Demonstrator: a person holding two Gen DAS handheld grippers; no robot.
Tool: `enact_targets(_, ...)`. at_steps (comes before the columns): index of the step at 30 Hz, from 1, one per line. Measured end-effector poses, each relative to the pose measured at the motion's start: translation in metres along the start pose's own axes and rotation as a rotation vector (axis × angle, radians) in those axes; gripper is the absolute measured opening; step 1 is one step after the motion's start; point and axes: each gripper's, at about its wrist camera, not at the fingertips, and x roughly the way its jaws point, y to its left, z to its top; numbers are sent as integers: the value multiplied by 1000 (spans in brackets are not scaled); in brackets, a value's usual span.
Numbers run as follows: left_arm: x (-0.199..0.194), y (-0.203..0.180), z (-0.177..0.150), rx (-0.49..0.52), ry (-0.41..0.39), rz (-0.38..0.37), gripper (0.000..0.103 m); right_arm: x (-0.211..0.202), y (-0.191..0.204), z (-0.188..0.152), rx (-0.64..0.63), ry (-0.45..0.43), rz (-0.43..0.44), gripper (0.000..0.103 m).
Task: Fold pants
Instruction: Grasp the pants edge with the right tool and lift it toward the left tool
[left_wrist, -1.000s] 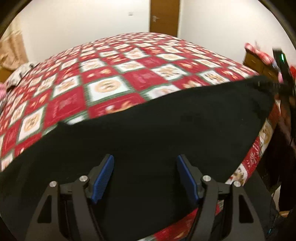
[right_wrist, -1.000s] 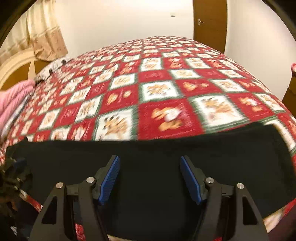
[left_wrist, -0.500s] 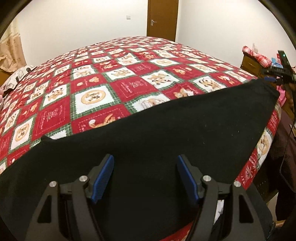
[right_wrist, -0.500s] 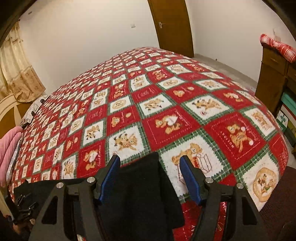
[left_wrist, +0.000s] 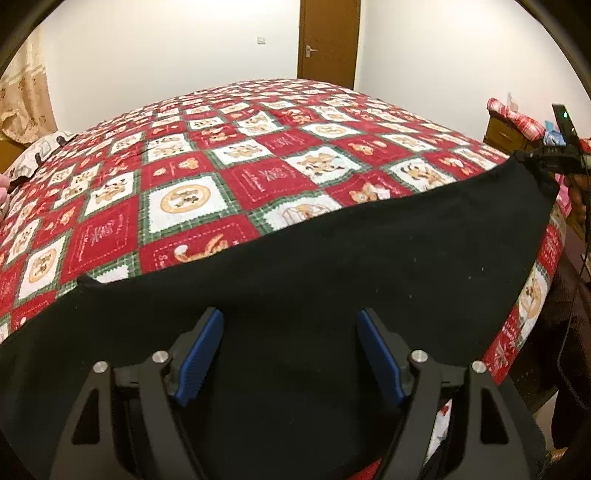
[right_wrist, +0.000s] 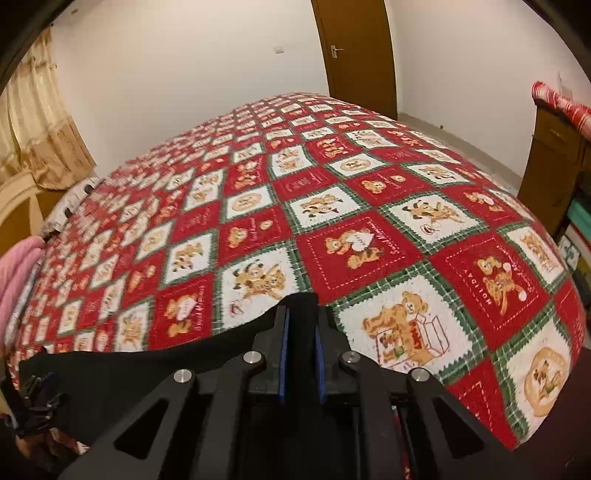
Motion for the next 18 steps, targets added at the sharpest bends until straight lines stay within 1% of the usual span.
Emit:
enact_targets(3, 1, -2, -2, 0, -10, 9, 79, 18, -4, -6, -4, 36, -17, 12)
enact_targets(4, 1, -2, -3, 3, -12, 10, 81, 18, -4, -9, -21, 34, -33, 12)
enact_targets(6, 0, -4, -3, 3, -14, 15, 81, 12, -7, -8, 2, 18, -42, 28)
enact_targets(7, -1, -4, -3, 0, -15, 14, 81, 9, -11, -7, 19, 18, -58, 49)
enact_targets(8, -1, -5, -3, -9, -16, 11, 81, 5, -14, -7, 37, 15, -69, 55)
enact_targets(9, -3, -5, -4, -15, -17, 8, 81, -1, -18, -7, 56, 9, -61, 55)
enact_targets(11, -7, -7, -5, -28, -23, -4, 81, -16, -24, -9, 84, 10, -7, 55)
enact_targets(13, -11, -9, -6, -39, -33, -13, 81, -26, -27, -13, 105, 19, 15, 55)
enact_targets(15, -11, -14, -6, -32, -27, -21, 81, -35, -28, -18, 125, 33, 37, 55)
enact_targets(18, -5, -20, -10, -6, -4, -10, 81, -40, -30, -31, 153, 63, 69, 55)
